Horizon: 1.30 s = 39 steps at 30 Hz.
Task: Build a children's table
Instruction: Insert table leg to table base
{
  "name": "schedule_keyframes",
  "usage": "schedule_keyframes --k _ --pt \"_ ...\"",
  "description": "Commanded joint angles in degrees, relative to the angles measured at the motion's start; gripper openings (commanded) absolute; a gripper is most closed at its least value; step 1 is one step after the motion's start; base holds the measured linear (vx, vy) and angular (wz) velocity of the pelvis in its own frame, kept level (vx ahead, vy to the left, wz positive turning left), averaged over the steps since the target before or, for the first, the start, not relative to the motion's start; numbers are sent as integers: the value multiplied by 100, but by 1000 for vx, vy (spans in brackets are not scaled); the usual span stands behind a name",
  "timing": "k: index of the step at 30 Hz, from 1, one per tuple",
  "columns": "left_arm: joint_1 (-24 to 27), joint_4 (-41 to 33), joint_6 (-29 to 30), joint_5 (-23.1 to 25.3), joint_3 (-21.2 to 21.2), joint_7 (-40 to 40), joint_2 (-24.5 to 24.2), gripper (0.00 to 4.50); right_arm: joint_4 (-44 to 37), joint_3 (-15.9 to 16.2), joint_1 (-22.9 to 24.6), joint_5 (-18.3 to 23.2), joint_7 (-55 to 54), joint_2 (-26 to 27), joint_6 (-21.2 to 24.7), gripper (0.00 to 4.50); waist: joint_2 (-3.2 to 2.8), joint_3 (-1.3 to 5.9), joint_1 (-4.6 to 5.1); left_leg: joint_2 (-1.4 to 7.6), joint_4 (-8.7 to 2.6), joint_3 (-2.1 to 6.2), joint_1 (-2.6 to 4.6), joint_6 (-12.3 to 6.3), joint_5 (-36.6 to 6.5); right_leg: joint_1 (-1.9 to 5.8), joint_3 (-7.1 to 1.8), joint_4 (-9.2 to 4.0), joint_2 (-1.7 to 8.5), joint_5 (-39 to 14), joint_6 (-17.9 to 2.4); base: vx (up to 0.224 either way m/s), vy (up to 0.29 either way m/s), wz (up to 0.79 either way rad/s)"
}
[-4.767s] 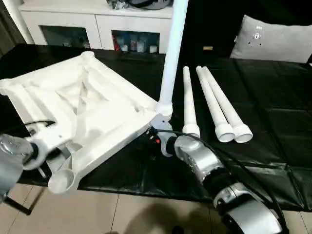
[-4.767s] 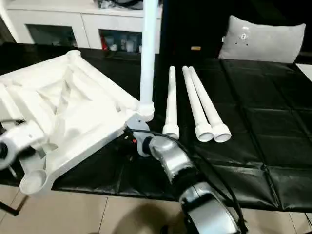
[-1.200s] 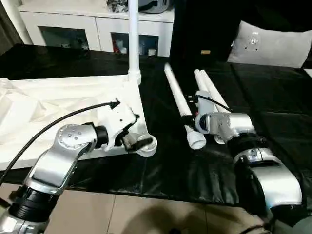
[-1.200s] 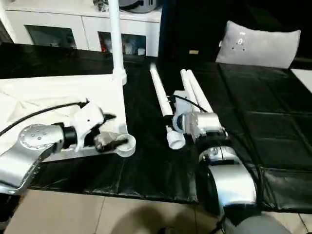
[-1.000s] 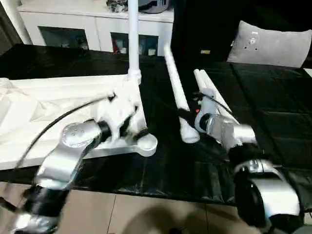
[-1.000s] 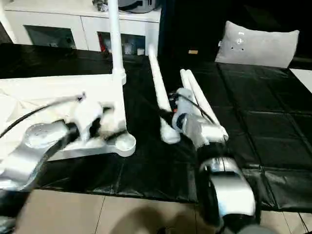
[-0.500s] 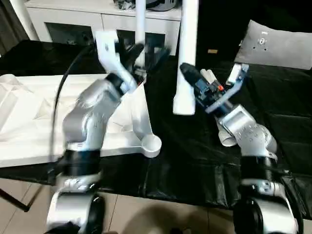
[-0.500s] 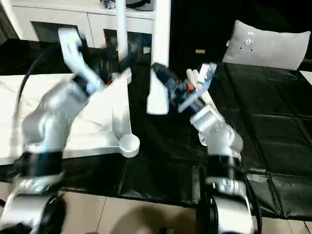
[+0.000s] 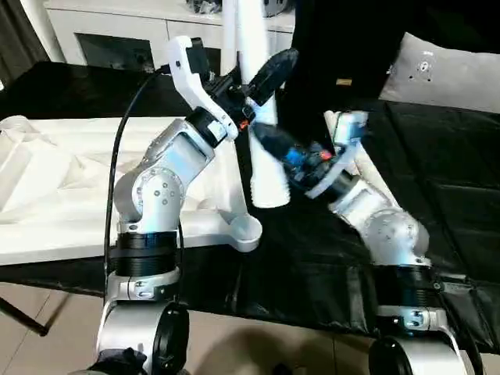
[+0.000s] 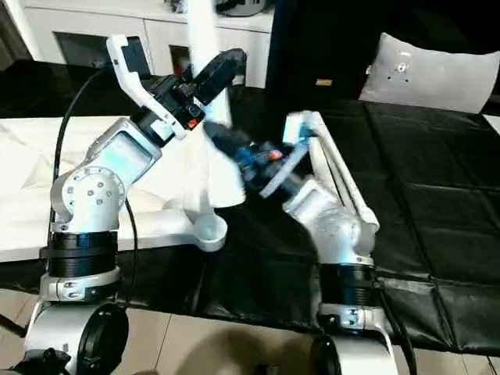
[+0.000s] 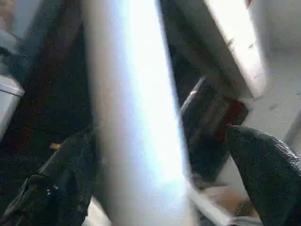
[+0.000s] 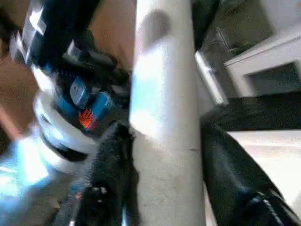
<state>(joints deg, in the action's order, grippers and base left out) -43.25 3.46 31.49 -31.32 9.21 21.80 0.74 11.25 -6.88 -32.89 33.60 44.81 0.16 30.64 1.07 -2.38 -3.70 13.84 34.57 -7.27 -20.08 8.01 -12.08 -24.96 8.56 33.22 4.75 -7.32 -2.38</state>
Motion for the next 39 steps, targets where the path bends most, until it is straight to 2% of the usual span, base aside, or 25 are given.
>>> schedule_keyframes --k 1,4,6,7,8,12,14,16,17,22,25,27,33,39 --pt "-20 -15 -228 458 -382 -143 19 421 -39 346 -49 -616 -289 47 -623 184 9 437 -16 -132 -350 -201 -100 -250 -83 513 -262 -340 244 -1658 -327 0 0 0" --pt "-19 73 -535 832 -571 -404 85 396 129 659 -99 -1229 -565 79 -1324 184 -3 434 -21 -132 -356 -206 -94 -294 -58 526 -285 -321 244 -1496 -400 0 0 0" --pt "-54 199 -800 1076 -584 -853 244 374 396 1066 -169 -2068 -1043 60 -2233 184 10 429 -1 -127 -346 -210 -103 -224 -67 507 -285 -314 247 -1451 -442 0 0 0" --pt "-80 257 -911 1127 -486 -1127 358 369 483 1134 -183 -2288 -1216 111 -2579 184 10 423 0 -141 -349 -218 -105 -200 -158 520 -289 -323 258 -1544 -442 0 0 0" --pt "-80 257 -911 1127 -486 -1127 358 369 483 1134 -183 -2288 -1216 111 -2579 184 20 417 11 -154 -346 -231 -104 -220 -235 521 -290 -343 244 -1613 -421 0 0 0" --pt "-160 451 -1314 1191 -45 -1835 691 323 771 1195 -200 -3003 -2097 254 -3683 182 36 412 20 -153 -353 -225 -102 -295 -350 504 -281 -366 243 -1784 -350 0 0 0" --pt "-153 452 -1328 1178 -18 -1837 705 307 772 1223 -191 -3087 -2134 247 -3801 182 51 413 30 -163 -357 -225 -100 -338 -414 511 -278 -367 229 -1819 -306 0 0 0" --pt "-142 473 -1373 1183 -15 -1852 716 288 853 1257 -192 -3158 -2182 251 -3993 182 41 410 35 -160 -358 -220 -96 -382 -438 510 -279 -364 221 -1775 -280 0 0 0" --pt "-127 515 -1426 1218 -42 -1871 712 279 992 1273 -205 -3182 -2226 275 -4179 182 25 417 38 -148 -356 -218 -93 -417 -437 499 -284 -355 229 -1692 -312 0 0 0" --pt "-104 550 -1462 1206 -110 -1897 765 244 1228 1257 -252 -3244 -2380 302 -4435 182 5 417 50 -134 -359 -215 -80 -481 -432 502 -295 -317 221 -1398 -516 0 0 0" --pt "-96 554 -1479 1179 -131 -1885 787 229 1326 1245 -268 -3287 -2443 314 -4551 182 11 417 50 -137 -356 -221 -78 -502 -462 510 -301 -307 220 -1349 -586 0 0 0" --pt "-96 558 -1491 1173 -131 -1885 785 202 1383 1250 -280 -3300 -2464 314 -4616 182 14 417 50 -139 -357 -219 -81 -507 -472 516 -300 -307 223 -1365 -589 0 0 0" --pt "-91 571 -1514 1146 -113 -1926 770 188 1548 1267 -336 -3364 -2570 288 -4666 182 18 418 52 -138 -354 -219 -77 -511 -489 514 -301 -307 223 -1409 -573 0 0 0" --pt "-141 681 -1540 1121 2 -1986 660 186 1652 1246 -379 -3326 -2517 237 -4733 182 14 422 59 -138 -349 -219 -76 -547 -422 519 -308 -281 217 -1240 -660 0 0 0"
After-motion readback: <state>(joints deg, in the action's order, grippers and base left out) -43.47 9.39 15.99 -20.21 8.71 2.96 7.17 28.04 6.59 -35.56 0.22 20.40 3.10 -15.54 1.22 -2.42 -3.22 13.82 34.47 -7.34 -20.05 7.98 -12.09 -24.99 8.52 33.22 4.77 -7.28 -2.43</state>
